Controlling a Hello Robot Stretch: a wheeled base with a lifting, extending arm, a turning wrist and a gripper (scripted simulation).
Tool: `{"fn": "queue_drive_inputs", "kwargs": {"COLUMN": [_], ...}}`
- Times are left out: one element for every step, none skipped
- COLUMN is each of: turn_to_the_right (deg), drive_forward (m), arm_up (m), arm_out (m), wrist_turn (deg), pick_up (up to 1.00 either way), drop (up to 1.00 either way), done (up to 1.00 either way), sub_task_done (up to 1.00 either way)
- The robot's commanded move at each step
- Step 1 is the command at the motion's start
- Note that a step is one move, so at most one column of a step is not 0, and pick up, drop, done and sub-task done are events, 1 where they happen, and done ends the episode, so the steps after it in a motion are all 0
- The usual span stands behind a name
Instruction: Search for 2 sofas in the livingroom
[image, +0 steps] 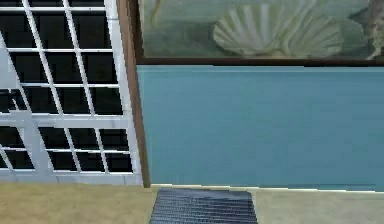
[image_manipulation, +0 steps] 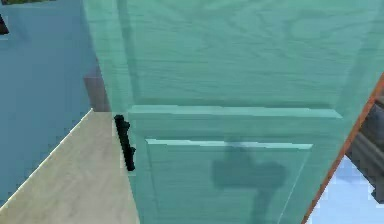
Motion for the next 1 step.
{"fn": "queue_drive_inputs", "kwargs": {"turn_to_the_right": [0.0], "drive_forward": [0.45], "arm_up": [0.00], "arm_out": [0.00], "wrist_turn": [0.0], "pick_up": [0.00], "drop": [0.00], "done": [0.00], "sub_task_done": [0.00]}}
